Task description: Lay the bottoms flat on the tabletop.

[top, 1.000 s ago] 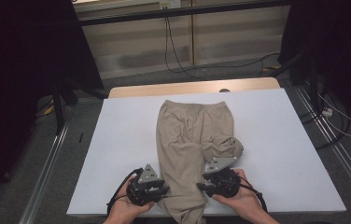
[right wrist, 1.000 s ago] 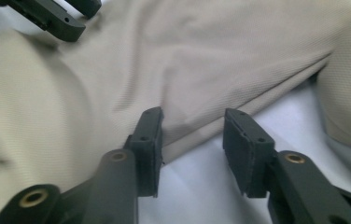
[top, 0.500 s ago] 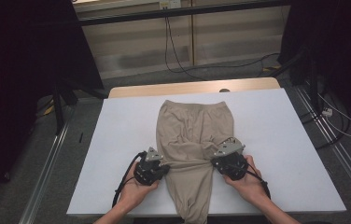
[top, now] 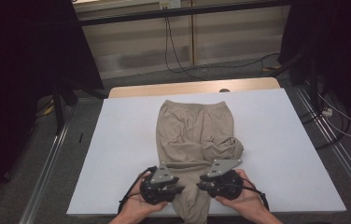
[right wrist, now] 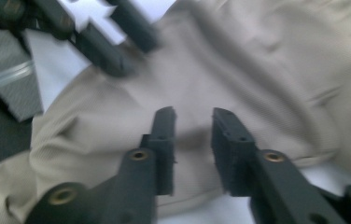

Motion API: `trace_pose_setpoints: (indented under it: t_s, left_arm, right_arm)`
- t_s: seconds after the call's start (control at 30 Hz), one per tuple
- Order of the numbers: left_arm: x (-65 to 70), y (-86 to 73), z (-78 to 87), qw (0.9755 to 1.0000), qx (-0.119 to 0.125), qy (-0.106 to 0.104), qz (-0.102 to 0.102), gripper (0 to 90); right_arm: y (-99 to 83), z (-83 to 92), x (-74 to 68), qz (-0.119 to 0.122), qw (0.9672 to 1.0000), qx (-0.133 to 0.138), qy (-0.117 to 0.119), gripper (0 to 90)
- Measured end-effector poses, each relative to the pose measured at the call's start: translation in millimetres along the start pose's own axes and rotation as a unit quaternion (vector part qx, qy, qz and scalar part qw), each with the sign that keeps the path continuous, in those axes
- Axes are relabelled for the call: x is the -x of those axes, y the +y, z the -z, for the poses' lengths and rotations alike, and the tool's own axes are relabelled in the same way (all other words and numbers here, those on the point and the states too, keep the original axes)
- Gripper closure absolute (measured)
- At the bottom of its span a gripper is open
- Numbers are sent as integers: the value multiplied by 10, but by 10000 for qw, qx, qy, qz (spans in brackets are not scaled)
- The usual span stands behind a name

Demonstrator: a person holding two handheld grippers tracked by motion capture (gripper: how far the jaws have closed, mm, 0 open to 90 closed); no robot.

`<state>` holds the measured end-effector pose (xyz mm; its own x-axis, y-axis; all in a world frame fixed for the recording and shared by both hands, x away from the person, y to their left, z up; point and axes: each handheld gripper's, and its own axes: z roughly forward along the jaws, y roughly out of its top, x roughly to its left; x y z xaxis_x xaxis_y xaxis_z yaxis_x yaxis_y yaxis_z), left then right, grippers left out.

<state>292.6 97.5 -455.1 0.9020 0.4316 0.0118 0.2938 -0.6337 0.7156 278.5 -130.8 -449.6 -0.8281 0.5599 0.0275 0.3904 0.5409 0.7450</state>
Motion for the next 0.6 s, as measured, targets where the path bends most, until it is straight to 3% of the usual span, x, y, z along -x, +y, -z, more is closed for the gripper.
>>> trace_pose_setpoints:
  t_s: [0.07, 0.1, 0.13, 0.17, 0.2, 0.23, 0.3, 0.37, 0.57, 0.6]
  left_arm:
    - [15, 13, -53, 9999, -45, -77, -54, 584]
    - [13, 22, -44, 9999, -71, -120, 48, 660]
    - [7, 15, -23, 9998, -161, -87, 71, 832]
    - [8, 3, -2, 9996, -167, -109, 182, 897]
    - [9, -8, 35, 9994, -260, -145, 149, 900]
    - [28, -25, 77, 9993, -325, -125, 151, 900]
    - [62, -91, 168, 9987, -408, -215, 212, 900]
    - [102, -160, 265, 9979, -505, -314, 252, 900]
    - [300, -296, 472, 9966, -537, -572, 252, 900]
    - [343, -323, 485, 9961, -535, -614, 328, 900]
  right_arm:
    - [-38, -98, -29, 54, 9996, -238, 110, 562]
    - [-53, -115, -47, 82, 9998, -190, 72, 561]
    - [-50, -112, -58, 65, 9997, -225, 36, 581]
    - [-46, -99, -67, 12, 9996, -264, -16, 677]
    - [-52, -77, -68, 23, 9995, -301, -26, 805]
    - [-65, -55, -65, -41, 9994, -334, 73, 878]
    - [-101, -14, -80, -160, 9993, -319, 122, 899]
    - [-115, 20, -142, -105, 9990, -363, 221, 900]
    - [-213, 113, -448, -1, 9974, -399, 599, 900]
    - [-236, 130, -495, 5, 9968, -406, 687, 900]
